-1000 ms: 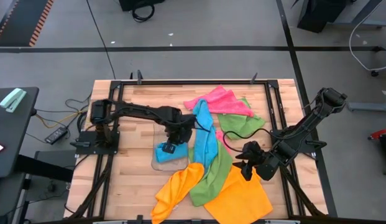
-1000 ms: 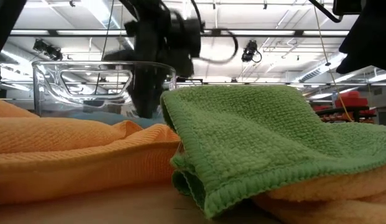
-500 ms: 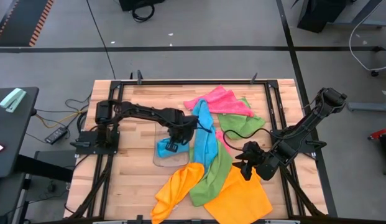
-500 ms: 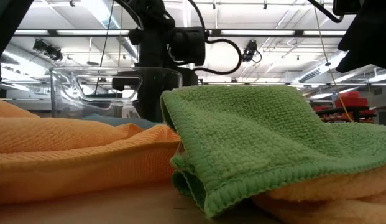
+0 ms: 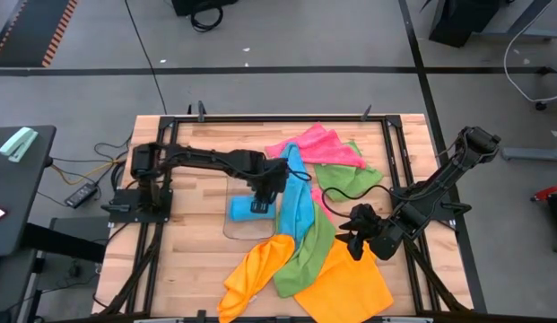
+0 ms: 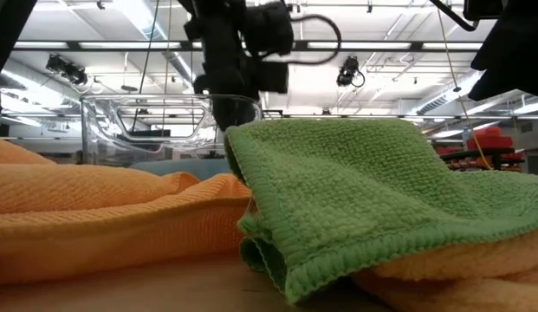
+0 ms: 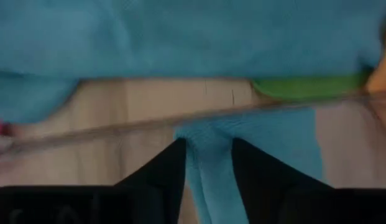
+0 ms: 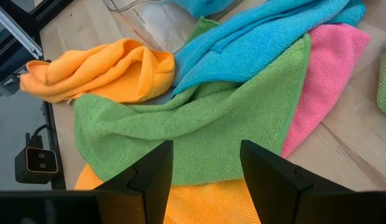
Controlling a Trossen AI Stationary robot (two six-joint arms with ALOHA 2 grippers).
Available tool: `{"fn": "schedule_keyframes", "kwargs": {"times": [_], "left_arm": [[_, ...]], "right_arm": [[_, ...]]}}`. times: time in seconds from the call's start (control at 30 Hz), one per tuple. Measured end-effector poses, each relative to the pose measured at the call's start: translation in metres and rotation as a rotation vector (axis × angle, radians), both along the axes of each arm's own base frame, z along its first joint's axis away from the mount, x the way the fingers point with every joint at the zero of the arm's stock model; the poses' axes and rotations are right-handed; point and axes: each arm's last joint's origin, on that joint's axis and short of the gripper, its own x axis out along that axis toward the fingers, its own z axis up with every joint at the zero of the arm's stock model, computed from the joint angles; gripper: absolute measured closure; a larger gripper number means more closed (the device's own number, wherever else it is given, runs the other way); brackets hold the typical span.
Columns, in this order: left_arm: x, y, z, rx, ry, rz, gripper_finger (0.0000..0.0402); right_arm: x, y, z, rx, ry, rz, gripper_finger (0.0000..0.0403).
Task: Fold microfiber towels
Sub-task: Put the left blue towel into the transparent bin
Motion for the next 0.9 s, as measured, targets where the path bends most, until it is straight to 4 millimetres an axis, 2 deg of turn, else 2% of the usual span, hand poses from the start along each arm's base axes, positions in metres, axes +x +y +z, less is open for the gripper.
{"fn": "schedule_keyframes", "kwargs": {"times": [0.1, 0.23, 0.37, 0.7, 0.9], "left_arm": [[-0.004, 0.000, 0.011, 0.003, -0.013, -0.003, 0.0234], [-0.015, 0.005, 0.013, -0.031, 0.062, 0.009, 0.0226], [-0.024, 0.008, 0.010, -0.187, 0.144, 0.017, 0.0230], [-0.037, 0.007, -0.027, -0.174, 0.241, 0.088, 0.0239], [-0.038, 0.008, -0.029, -0.142, 0.241, 0.118, 0.0241]], "right_arm": [[0.000, 0.000, 0.000, -0.010, 0.002, 0.008, 0.0207], [0.000, 0.000, 0.000, -0.014, 0.002, 0.012, 0.0207], [0.000, 0.000, 0.000, -0.018, 0.003, 0.015, 0.0207], [0.000, 0.000, 0.000, -0.023, -0.003, 0.012, 0.0207], [0.000, 0.000, 0.000, -0.023, -0.004, 0.012, 0.0207]]}}
